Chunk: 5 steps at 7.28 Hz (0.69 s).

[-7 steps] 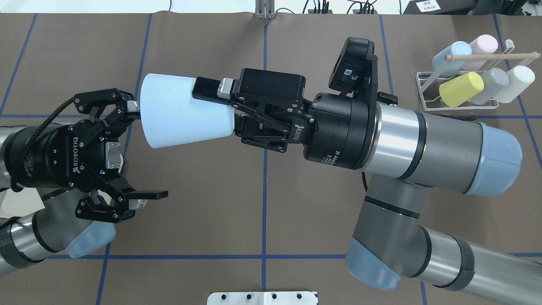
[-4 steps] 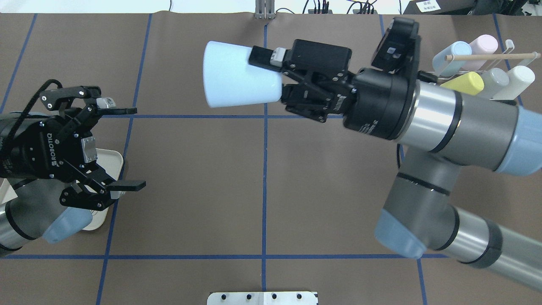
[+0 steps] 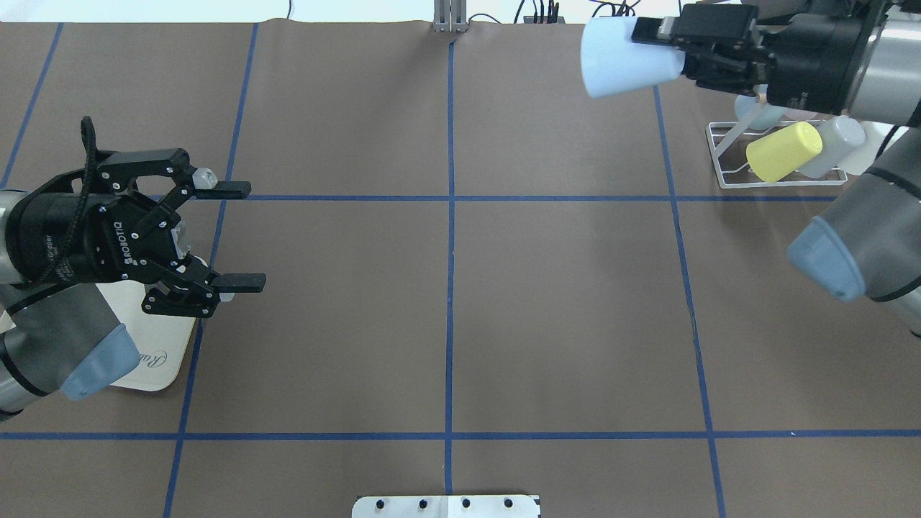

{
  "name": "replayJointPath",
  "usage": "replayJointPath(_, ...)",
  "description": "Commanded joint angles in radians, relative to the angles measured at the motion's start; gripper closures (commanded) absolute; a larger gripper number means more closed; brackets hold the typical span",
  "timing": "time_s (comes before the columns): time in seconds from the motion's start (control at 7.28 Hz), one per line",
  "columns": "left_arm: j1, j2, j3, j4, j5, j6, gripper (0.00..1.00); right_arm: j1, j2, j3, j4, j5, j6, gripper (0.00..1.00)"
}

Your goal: Transfer IKEA cup to right arm and place on rack

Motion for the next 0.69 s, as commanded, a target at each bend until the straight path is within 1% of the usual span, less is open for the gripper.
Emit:
replayJointPath(0.0,-0.002,0.015,0.071,0.028,0.004,0.155,0.00,0.149,-0.029,-0.021,-0.282,0.056,-0.279,0.95)
replayJointPath(0.14,-0.026,0.017,0.101,0.068,0.001,0.251,0.00,0.215,-0.031,-0.022,-0.438,0.073,-0.467,0.95)
replayJointPath(0.27,-0.065,0.026,0.104,0.146,-0.009,0.357,0.00,0.255,-0.030,-0.022,-0.610,0.081,-0.660,0.95)
replayJointPath(0.41,-0.092,0.028,0.105,0.233,-0.038,0.487,0.00,0.286,-0.030,-0.027,-0.745,0.081,-0.816,0.95)
replayJointPath(0.55,-0.132,0.041,0.107,0.321,-0.055,0.619,0.00,0.344,-0.026,-0.077,-0.809,0.101,-0.892,0.97)
